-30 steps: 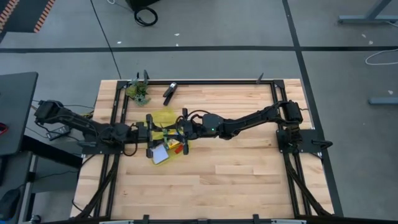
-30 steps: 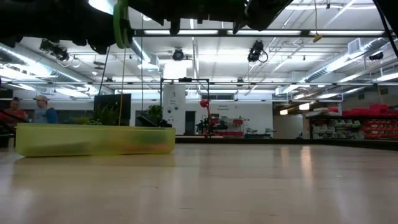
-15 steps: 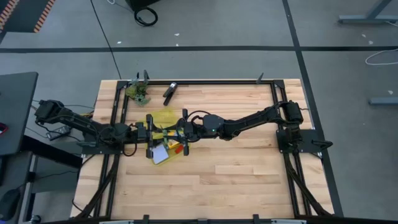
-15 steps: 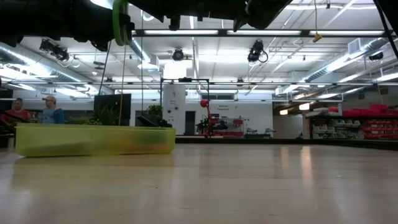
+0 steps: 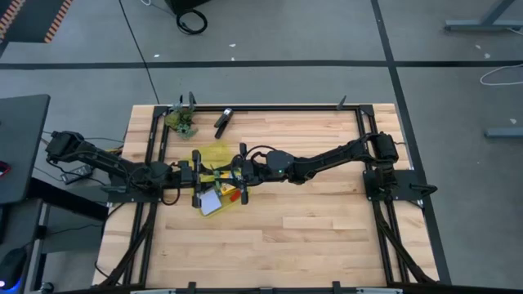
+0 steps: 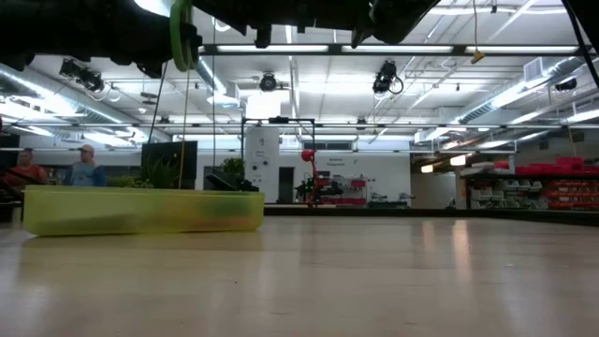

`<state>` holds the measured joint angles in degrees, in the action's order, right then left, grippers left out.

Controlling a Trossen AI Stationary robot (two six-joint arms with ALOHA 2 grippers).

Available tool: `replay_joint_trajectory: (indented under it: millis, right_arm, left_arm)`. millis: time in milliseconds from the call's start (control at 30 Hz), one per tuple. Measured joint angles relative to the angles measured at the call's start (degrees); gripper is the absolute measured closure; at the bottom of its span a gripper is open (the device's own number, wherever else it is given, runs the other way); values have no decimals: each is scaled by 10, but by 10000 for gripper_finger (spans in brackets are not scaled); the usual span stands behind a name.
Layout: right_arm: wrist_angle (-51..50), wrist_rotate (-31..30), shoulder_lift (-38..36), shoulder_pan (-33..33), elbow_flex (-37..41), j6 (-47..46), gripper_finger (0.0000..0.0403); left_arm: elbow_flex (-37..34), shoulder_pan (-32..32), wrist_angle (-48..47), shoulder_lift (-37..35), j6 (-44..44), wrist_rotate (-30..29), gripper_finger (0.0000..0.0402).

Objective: Pack school essentials
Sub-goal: Put the green scissors into the yellow supply box

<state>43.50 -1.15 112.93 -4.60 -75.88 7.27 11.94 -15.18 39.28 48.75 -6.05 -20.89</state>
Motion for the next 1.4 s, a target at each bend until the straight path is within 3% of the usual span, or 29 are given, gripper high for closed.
replay_joint_trajectory:
  millis: [133,533,967,1200,1400]
  right_arm:
    - [-5,-2,0,0,0,-19,266]
    - [-62,-5,-17,3,0,-34,178]
    - [-310,-22,-100,3,2,-53,173]
    - [-463,-89,-145,3,2,-84,173]
    - [-516,-133,-176,3,2,-81,173]
  left_arm:
    - [0,0,-2,0,4,-1,298]
    - [0,0,-14,0,24,-2,299]
    - [0,0,-133,0,92,-1,295]
    - [0,2,-205,0,160,2,295]
    - [25,16,-303,0,216,13,294]
